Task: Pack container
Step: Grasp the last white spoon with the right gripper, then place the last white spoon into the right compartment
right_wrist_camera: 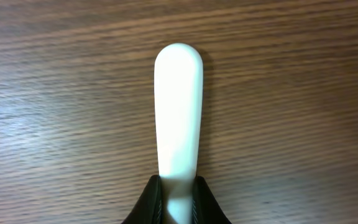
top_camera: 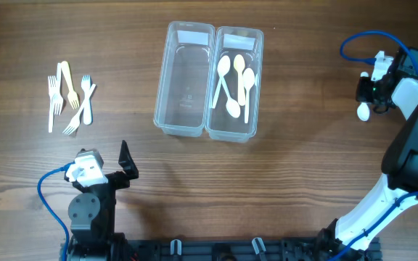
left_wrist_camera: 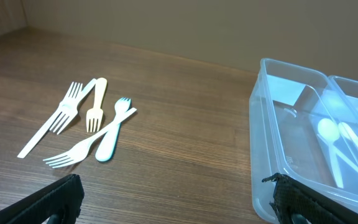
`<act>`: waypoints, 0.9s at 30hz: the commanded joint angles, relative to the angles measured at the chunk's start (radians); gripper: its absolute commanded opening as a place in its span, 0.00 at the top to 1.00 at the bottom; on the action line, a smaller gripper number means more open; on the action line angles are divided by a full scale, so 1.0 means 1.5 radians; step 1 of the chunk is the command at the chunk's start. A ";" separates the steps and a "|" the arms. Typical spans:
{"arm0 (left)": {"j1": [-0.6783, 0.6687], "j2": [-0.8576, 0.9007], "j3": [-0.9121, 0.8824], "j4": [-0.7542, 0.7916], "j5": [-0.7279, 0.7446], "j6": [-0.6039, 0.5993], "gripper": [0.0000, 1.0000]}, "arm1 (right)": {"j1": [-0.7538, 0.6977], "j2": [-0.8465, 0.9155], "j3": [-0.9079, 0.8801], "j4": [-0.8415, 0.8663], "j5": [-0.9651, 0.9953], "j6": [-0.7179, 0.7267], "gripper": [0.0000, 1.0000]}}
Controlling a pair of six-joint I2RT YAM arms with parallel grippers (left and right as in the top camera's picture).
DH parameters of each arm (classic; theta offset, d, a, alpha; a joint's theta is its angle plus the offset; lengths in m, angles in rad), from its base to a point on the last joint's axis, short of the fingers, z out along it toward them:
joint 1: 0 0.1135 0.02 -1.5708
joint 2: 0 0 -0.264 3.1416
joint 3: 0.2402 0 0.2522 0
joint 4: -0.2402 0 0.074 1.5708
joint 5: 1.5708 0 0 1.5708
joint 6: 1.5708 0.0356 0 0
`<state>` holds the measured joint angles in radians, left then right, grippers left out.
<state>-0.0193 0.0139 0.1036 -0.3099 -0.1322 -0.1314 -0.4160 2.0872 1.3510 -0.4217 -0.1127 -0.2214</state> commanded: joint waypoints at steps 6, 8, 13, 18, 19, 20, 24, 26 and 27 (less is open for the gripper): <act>0.003 -0.005 -0.004 0.002 0.006 0.013 0.00 | 0.010 -0.073 -0.013 -0.020 -0.177 0.115 0.96; 0.003 -0.005 -0.004 0.002 0.006 0.013 0.00 | 0.018 -0.111 -0.013 -0.018 -0.234 0.118 0.96; 0.003 -0.005 -0.004 0.002 0.006 0.013 0.00 | 0.076 -0.211 -0.013 -0.016 -0.360 0.195 0.95; 0.003 -0.005 -0.004 0.002 0.006 0.013 0.00 | 0.177 -0.243 -0.013 -0.010 -0.360 0.243 0.96; 0.003 -0.005 -0.004 0.002 0.006 0.013 0.00 | 0.201 -0.243 -0.013 -0.007 -0.360 0.257 0.96; 0.003 -0.005 -0.004 0.002 0.006 0.013 0.00 | 0.234 -0.241 -0.013 -0.004 -0.359 0.269 0.96; 0.003 -0.005 -0.004 0.002 0.006 0.013 0.00 | 0.381 -0.240 -0.013 0.027 -0.291 0.272 0.96; 0.003 -0.005 -0.004 0.002 0.006 0.013 0.00 | 0.427 -0.240 -0.013 0.034 -0.253 0.276 0.96; 0.003 -0.005 -0.004 0.002 0.006 0.013 0.00 | 0.451 -0.240 -0.013 0.038 -0.226 0.289 0.96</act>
<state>-0.0193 0.0139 0.1036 -0.3099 -0.1322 -0.1318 0.1787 1.7294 1.3285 -0.3786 -0.5610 0.1688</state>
